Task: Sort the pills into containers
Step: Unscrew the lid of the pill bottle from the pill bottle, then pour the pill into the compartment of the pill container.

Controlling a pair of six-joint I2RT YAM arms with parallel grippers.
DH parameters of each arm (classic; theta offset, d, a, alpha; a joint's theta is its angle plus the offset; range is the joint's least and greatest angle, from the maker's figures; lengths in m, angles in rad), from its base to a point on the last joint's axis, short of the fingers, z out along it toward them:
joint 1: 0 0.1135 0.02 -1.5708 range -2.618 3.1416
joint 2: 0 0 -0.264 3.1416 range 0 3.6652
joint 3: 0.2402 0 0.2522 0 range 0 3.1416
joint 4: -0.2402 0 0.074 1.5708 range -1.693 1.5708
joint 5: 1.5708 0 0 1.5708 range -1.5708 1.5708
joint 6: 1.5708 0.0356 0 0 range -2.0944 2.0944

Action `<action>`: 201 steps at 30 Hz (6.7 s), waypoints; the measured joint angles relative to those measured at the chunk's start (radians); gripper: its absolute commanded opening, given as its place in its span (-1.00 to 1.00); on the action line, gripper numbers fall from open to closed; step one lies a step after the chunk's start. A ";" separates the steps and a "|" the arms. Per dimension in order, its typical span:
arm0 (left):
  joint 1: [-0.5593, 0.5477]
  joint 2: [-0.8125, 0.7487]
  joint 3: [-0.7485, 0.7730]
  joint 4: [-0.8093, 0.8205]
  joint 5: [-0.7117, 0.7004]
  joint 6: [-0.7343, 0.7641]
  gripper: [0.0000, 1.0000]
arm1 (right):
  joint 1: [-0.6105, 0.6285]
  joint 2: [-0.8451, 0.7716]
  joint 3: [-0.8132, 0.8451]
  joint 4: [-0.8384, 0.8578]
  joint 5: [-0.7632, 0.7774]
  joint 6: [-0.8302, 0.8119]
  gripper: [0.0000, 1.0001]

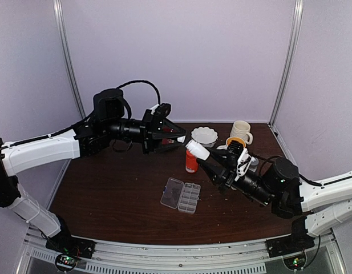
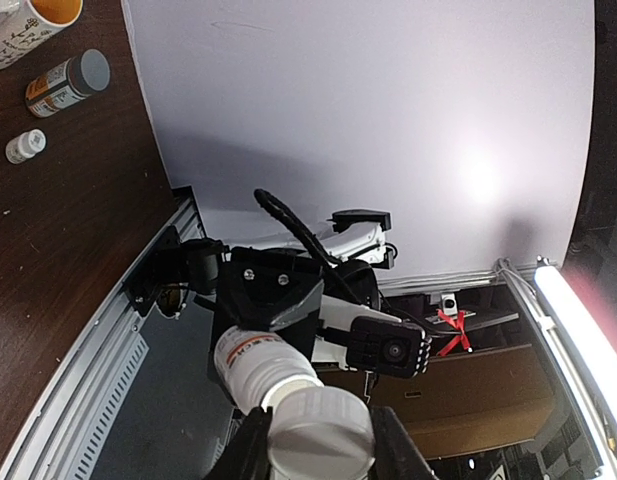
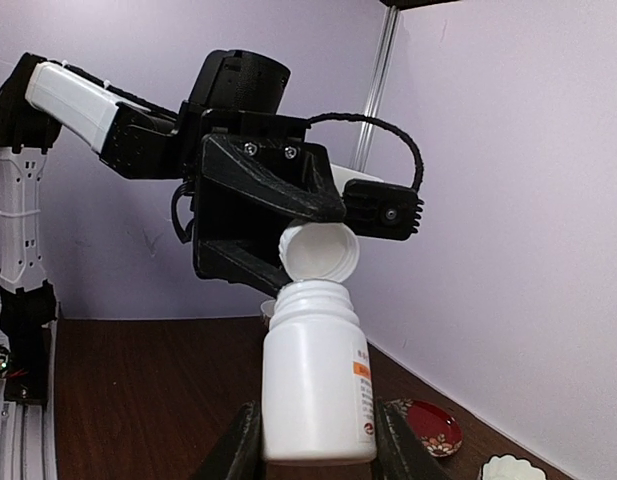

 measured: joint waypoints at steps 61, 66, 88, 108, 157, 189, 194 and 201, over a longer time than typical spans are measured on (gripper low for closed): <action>0.124 0.053 -0.187 -0.745 -0.720 1.011 -0.51 | -0.259 -0.029 -0.189 -0.268 -0.454 0.588 -1.00; 0.092 0.073 -0.214 -0.702 -0.760 1.010 -0.51 | -0.306 0.082 -0.213 -0.246 -0.528 0.607 -1.00; 0.050 0.105 -0.266 -0.634 -0.805 0.991 -0.52 | -0.413 0.283 -0.211 -0.156 -0.763 0.639 -1.00; 0.048 0.105 -0.267 -0.624 -0.807 0.991 -0.52 | -0.412 0.371 -0.107 -0.339 -0.760 0.603 -1.00; 0.013 0.225 -0.244 -0.631 -0.803 0.999 -0.51 | -0.322 0.399 0.073 -0.711 -0.621 0.458 -1.00; 0.001 0.227 -0.240 -0.633 -0.803 0.999 -0.52 | -0.311 0.372 0.064 -0.708 -0.613 0.455 -1.00; 0.001 0.227 -0.238 -0.635 -0.803 0.999 -0.52 | -0.309 0.372 0.072 -0.715 -0.617 0.455 -1.00; -0.001 0.227 -0.237 -0.636 -0.804 0.999 -0.53 | -0.296 0.373 0.081 -0.723 -0.610 0.455 -1.00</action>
